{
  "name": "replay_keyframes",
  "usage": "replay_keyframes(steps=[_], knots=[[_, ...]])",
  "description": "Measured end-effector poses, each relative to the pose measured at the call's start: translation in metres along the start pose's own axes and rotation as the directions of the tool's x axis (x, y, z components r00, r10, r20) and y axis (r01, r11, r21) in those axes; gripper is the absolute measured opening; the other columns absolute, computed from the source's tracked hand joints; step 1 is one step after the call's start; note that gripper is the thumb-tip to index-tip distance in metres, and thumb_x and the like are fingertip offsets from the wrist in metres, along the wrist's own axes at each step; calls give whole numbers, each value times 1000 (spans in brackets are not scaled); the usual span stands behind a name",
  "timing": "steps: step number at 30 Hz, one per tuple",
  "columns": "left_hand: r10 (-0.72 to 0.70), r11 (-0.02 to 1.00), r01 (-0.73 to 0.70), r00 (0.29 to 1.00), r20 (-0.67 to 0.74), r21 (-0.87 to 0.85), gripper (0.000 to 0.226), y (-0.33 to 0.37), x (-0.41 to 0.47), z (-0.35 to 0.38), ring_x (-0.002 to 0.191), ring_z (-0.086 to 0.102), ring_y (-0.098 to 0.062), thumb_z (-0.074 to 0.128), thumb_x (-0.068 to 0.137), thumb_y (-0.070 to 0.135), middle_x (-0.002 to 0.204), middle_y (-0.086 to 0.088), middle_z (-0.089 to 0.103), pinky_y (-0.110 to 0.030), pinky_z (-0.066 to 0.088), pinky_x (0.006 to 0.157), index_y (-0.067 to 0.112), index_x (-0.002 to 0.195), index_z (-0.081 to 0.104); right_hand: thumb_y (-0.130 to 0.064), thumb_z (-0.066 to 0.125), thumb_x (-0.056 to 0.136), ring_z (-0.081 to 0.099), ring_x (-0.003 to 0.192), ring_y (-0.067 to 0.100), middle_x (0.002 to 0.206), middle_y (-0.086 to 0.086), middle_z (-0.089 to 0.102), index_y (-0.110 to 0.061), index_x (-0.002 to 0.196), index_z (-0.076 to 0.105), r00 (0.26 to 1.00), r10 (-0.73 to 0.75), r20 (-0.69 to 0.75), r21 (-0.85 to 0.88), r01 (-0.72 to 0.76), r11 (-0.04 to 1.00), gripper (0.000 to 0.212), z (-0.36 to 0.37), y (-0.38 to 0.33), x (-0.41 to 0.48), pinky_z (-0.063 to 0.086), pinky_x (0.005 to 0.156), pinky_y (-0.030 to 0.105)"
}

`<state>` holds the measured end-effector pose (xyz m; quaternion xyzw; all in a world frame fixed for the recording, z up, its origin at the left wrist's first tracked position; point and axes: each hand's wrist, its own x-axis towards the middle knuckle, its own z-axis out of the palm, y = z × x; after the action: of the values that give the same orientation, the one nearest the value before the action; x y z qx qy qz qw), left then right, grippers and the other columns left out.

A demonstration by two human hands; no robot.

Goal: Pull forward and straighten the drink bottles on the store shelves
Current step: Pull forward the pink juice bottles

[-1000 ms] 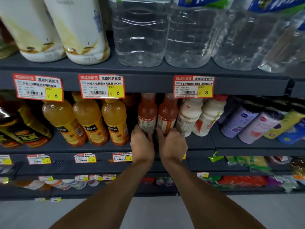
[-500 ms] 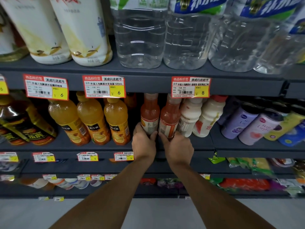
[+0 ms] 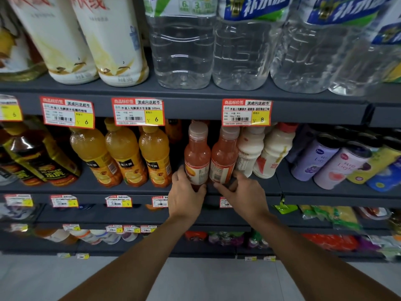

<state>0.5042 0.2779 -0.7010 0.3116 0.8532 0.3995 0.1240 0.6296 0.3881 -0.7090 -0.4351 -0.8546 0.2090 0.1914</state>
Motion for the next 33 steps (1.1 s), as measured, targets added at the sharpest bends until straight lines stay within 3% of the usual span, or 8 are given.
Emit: replay_keyframes(steps=[8,12,15,19,25,27,29,33], knots=[[-67,989,63,997,-25,-137,60,-3,0,3,118,56,-24,81,82,20,128,-7,56,-33,49,96,11,131,47,-71,70,74,69,84,22,89,0,71,-17,100,53,977,173,-122,5,-173,985,61,15,-25,-3,55,67,34],[-111,987,104,992,-53,-126,61,4,-9,9,120,53,-28,77,85,15,132,-11,49,-27,42,87,9,134,41,-67,71,75,70,91,25,98,3,71,-16,112,43,977,207,-58,52,-204,977,69,17,-29,-10,57,71,38],[-113,985,107,993,-37,-132,61,3,-10,8,120,53,-28,74,85,12,133,-11,50,-28,43,88,8,136,41,-51,74,80,71,86,17,84,-4,71,-18,121,41,986,160,38,207,-164,965,62,16,-24,-12,59,73,39],[-87,994,85,996,-15,-74,66,-4,-7,1,120,54,-29,74,88,20,135,-12,48,-32,45,92,8,143,40,-42,73,84,69,75,12,71,-11,67,-15,118,51,995,92,42,176,-98,979,49,12,-19,-6,58,70,39],[-105,994,104,994,-14,-44,52,-2,-7,5,111,57,-34,71,92,23,132,-14,41,-28,44,80,6,133,44,-50,79,77,67,99,25,105,7,70,-11,118,47,994,109,18,149,-110,983,65,12,-25,0,57,79,42],[-97,995,96,995,-13,-40,54,-3,-9,4,112,57,-33,71,92,22,132,-13,42,-31,47,84,7,136,44,-46,80,78,68,95,21,99,4,71,-11,120,47,994,98,42,179,-104,978,64,11,-24,0,58,79,42],[-69,997,68,997,-17,-29,57,-6,-11,2,115,56,-30,70,92,20,133,-12,44,-33,48,90,8,141,43,-35,79,81,69,76,12,76,-5,70,-11,119,48,992,64,113,235,-89,968,55,12,-20,-1,58,74,41],[-51,998,50,998,-42,-31,57,-12,-9,0,120,52,-23,71,91,20,132,-8,53,-24,41,94,10,142,47,-28,77,84,63,55,6,61,-5,64,-15,111,51,990,34,133,264,-68,962,40,14,-11,2,58,64,40]])
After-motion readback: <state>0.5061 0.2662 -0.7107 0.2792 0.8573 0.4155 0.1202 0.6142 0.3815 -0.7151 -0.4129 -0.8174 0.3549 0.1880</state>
